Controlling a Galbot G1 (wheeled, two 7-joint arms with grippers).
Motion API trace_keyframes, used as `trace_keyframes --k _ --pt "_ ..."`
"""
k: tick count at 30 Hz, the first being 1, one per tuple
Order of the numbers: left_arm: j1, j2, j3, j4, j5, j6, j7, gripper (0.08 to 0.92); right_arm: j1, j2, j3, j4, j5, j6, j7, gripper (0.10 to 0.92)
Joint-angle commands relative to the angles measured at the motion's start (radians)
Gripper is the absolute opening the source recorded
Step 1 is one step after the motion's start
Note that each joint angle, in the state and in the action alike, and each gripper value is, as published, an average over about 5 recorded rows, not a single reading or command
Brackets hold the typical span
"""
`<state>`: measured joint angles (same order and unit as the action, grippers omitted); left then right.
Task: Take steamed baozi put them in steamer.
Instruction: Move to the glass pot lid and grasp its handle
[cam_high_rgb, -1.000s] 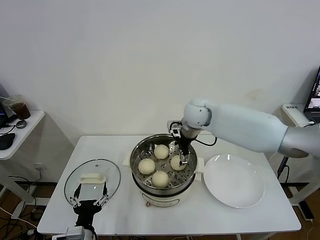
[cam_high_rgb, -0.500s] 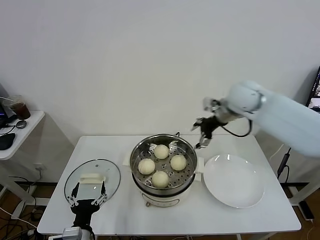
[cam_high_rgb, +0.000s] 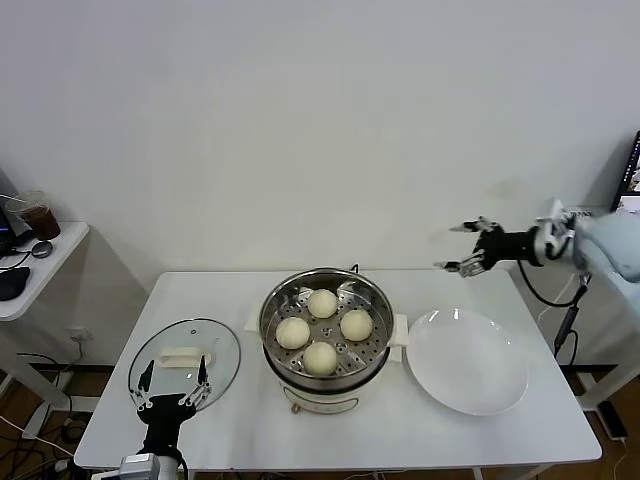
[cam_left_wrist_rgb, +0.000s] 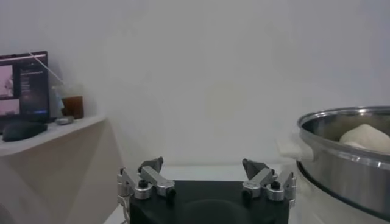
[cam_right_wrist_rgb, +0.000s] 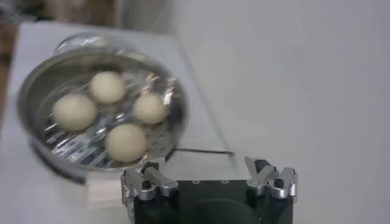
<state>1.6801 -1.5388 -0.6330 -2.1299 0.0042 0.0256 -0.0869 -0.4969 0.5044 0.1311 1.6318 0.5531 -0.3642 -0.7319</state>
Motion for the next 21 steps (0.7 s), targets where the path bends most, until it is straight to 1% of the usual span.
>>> trace_keyframes --k 1,6,10,16,21 --pt "-0.006 0.001 -0.003 0.019 -0.002 -0.025 -0.003 0.823 -0.601 0.243 0.655 0.081 0.055 0.158 0.359 0.823" --pt "-0.017 0.006 -0.007 0.052 0.037 -0.064 -0.021 0.823 -0.694 0.474 0.677 0.087 0.037 0.295 0.538 0.823" --pt "-0.034 0.013 -0.02 0.072 0.068 -0.086 -0.027 0.823 -0.751 0.606 0.665 0.08 0.032 0.367 0.636 0.823" --pt "-0.063 0.025 -0.052 0.096 0.141 -0.108 -0.014 0.823 -0.801 0.719 0.66 0.087 0.034 0.387 0.705 0.823" --pt "-0.087 0.051 -0.074 0.155 0.378 -0.194 -0.053 0.823 -0.828 0.781 0.642 0.093 -0.01 0.394 0.721 0.823"
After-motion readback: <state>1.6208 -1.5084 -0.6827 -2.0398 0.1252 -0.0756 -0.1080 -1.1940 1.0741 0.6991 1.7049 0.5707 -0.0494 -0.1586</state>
